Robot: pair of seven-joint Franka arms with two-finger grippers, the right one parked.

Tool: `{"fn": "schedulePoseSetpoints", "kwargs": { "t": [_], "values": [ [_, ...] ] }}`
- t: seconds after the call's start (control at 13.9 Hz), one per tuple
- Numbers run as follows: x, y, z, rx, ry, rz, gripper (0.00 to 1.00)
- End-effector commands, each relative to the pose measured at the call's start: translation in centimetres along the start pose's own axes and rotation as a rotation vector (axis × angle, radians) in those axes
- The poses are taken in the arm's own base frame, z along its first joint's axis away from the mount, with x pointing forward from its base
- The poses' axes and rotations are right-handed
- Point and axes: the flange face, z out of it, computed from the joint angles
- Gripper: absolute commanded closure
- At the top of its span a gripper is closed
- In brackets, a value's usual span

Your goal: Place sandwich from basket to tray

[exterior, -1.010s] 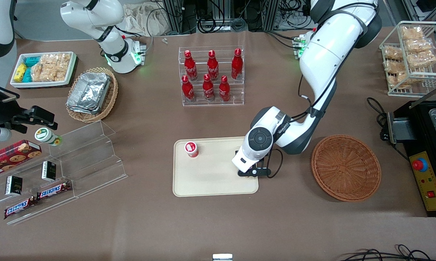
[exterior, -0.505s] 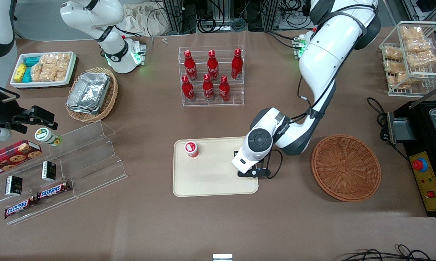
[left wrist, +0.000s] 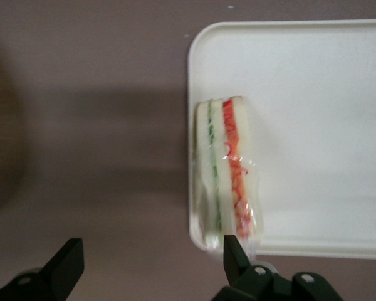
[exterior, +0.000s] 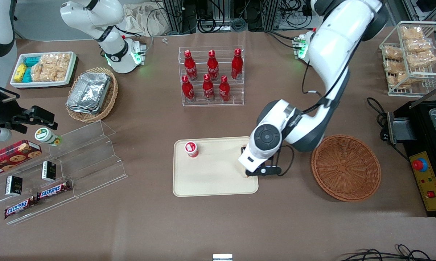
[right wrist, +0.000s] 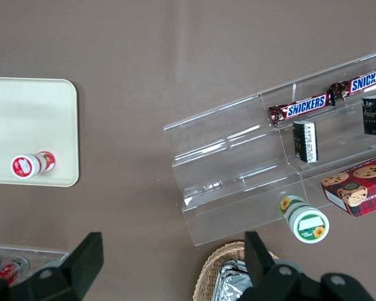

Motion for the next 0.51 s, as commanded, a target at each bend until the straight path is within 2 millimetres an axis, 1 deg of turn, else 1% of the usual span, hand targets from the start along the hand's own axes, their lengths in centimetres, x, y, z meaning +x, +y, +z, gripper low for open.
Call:
{"fn": "schedulePoseSetpoints", "kwargs": {
  "t": [0.0,0.14,0.22,0.43],
  "values": [
    [-1.1,-4.0,-5.9,0.025,-0.007,0.039,0.01],
    [-2.0,-7.8,-10.1,0.055,-0.018,0.070,0.01],
    [-2.3,-10.1,-12.1,0.067,-0.022,0.085,0.01],
    [-2.7,-18.6,-17.7,0.070,-0.014,0.110,0.01]
  ]
}}
